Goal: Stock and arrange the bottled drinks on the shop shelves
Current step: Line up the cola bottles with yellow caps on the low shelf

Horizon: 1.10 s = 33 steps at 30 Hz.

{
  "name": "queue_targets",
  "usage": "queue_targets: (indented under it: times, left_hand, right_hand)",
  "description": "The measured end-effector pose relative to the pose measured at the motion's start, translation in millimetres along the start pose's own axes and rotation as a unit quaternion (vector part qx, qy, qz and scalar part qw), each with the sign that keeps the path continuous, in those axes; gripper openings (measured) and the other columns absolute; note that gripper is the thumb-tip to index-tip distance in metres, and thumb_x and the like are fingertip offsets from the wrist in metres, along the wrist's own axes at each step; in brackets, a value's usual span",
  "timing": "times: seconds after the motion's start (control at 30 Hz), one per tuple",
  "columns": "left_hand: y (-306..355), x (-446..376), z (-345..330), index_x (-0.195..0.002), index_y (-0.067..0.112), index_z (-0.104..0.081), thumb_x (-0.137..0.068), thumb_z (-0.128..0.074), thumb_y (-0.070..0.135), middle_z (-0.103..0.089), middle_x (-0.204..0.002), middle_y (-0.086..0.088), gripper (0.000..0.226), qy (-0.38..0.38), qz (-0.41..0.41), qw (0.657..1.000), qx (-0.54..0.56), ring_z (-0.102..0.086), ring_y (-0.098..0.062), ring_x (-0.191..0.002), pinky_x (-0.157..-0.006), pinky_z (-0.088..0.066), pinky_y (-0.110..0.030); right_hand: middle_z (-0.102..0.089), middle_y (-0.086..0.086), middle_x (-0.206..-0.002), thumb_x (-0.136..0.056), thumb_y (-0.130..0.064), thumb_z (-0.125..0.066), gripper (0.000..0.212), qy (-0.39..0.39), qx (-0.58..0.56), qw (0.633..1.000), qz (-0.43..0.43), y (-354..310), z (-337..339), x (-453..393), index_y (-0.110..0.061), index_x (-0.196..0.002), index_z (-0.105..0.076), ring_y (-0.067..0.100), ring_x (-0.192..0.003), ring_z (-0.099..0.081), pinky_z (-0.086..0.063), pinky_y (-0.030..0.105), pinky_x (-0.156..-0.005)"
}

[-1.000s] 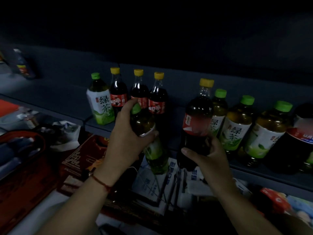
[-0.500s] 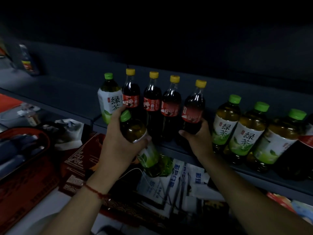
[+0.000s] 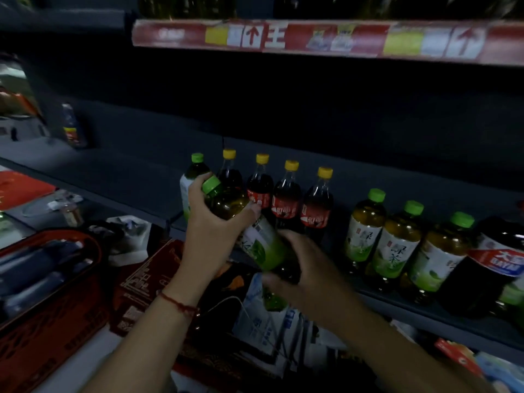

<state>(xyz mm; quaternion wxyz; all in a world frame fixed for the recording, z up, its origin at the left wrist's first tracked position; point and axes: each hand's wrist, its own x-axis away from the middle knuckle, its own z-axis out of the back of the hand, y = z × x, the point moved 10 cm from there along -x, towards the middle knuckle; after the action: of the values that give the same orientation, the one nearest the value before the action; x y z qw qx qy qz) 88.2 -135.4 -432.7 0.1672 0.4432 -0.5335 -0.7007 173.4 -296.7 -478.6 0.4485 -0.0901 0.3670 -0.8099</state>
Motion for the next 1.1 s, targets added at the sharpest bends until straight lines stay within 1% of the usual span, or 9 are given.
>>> queue_targets:
  times: [0.1, 0.2, 0.37, 0.5, 0.63, 0.73, 0.93, 1.03, 1.1]
  left_hand:
    - [36.2, -18.8, 2.9, -0.131, 0.036, -0.036, -0.075, -0.084, 0.031, -0.049, -0.112, 0.01, 0.073, 0.008, -0.012, 1.0, 0.001, -0.061, 0.0, -0.089, -0.063, -0.051, -0.013]
    - [80.2, -37.7, 5.4, -0.128, 0.037, -0.036, -0.076, -0.082, 0.034, -0.051, -0.107, 0.012, 0.07, 0.0, -0.031, 1.0, 0.005, -0.063, -0.001, -0.083, -0.06, -0.05, -0.013]
    - [169.1, -77.4, 19.8, -0.141, 0.047, -0.027, -0.073, -0.081, 0.047, -0.058, -0.117, 0.016, 0.087, -0.049, -0.099, 0.994, -0.016, -0.065, 0.002, -0.094, -0.071, -0.053, -0.015]
    - [236.7, -100.5, 14.2, -0.147, 0.051, -0.012, -0.073, -0.082, 0.046, -0.05, -0.124, 0.019, 0.102, -0.103, -0.197, 0.965, -0.14, -0.061, 0.002, -0.1, -0.077, -0.048, -0.008]
    - [287.1, -138.5, 12.3, -0.145, 0.037, -0.03, -0.071, -0.085, 0.036, -0.056, -0.122, 0.002, 0.092, -0.087, -0.262, 0.948, -0.159, -0.067, -0.014, -0.095, -0.079, -0.06, -0.037]
    - [313.4, -169.8, 13.6, -0.14, 0.039, -0.032, -0.069, -0.085, 0.033, -0.055, -0.121, 0.001, 0.089, -0.073, -0.285, 0.942, -0.162, -0.068, -0.017, -0.088, -0.073, -0.061, -0.037]
    - [344.9, -212.5, 7.7, -0.142, 0.037, -0.031, -0.074, -0.083, 0.02, -0.039, -0.126, 0.004, 0.087, -0.016, -0.338, 0.915, -0.219, -0.055, -0.006, -0.087, -0.063, -0.05, -0.008]
    - [344.1, -226.4, -2.0, -0.143, 0.039, -0.03, -0.075, -0.082, 0.022, -0.039, -0.129, 0.003, 0.087, -0.011, -0.354, 0.901, -0.25, -0.056, -0.007, -0.085, -0.065, -0.057, -0.021]
    - [340.0, -235.7, -10.0, -0.144, 0.038, -0.029, -0.075, -0.081, 0.02, -0.039, -0.13, 0.003, 0.088, -0.017, -0.363, 0.896, -0.255, -0.054, -0.005, -0.084, -0.06, -0.051, -0.012]
  right_hand:
    - [-0.034, -0.02, -0.137, -0.079, -0.053, -0.071, 0.088, 0.033, 0.077, 0.996, 0.04, -42.3, 27.3, -8.2, -0.038, -0.149, -0.019, 0.003, -0.122, -0.039, -0.041, 0.026, -0.101]
    - [-0.044, -0.017, -0.136, -0.077, -0.051, -0.073, 0.087, 0.099, 0.11, 0.985, 0.086, -79.1, 64.9, -20.3, -0.036, -0.148, -0.025, 0.007, -0.121, -0.046, -0.046, 0.027, -0.099]
    - [-0.062, -0.027, -0.109, -0.071, -0.043, -0.08, 0.057, 0.119, -0.032, 0.985, 0.118, -135.5, 117.7, -42.7, -0.056, -0.116, -0.048, -0.007, -0.097, -0.06, -0.055, 0.021, -0.08]
    - [-0.065, -0.027, -0.091, -0.071, -0.031, -0.083, 0.051, 0.163, -0.145, 0.966, 0.139, -173.2, 155.3, -72.7, -0.052, -0.106, -0.052, -0.006, -0.082, -0.065, -0.055, 0.017, -0.068]
    - [-0.067, -0.013, -0.101, -0.072, -0.032, -0.083, 0.056, 0.178, -0.179, 0.953, 0.167, -212.4, 178.5, -106.8, -0.036, -0.118, -0.052, 0.002, -0.089, -0.067, -0.058, 0.031, -0.081]
    - [-0.062, -0.016, -0.101, -0.074, -0.037, -0.081, 0.058, 0.192, -0.116, 0.957, 0.186, -240.9, 200.6, -127.3, -0.034, -0.121, -0.046, 0.003, -0.093, -0.064, -0.056, 0.032, -0.084]
    - [-0.053, -0.007, -0.112, -0.086, -0.044, -0.067, 0.046, 0.218, 0.15, 0.945, 0.194, -294.5, 270.0, -160.6, -0.024, -0.125, -0.052, 0.006, -0.093, -0.05, -0.038, 0.02, -0.069]
    - [-0.052, 0.003, -0.132, -0.091, -0.035, -0.061, 0.046, 0.281, 0.219, 0.911, 0.21, -325.4, 317.4, -173.0, -0.019, -0.133, -0.05, 0.016, -0.111, -0.053, -0.045, 0.03, -0.087]
    - [-0.051, 0.006, -0.134, -0.091, -0.034, -0.058, 0.047, 0.308, 0.255, 0.892, 0.209, -346.8, 341.6, -184.8, -0.017, -0.134, -0.05, 0.023, -0.118, -0.053, -0.047, 0.041, -0.096]
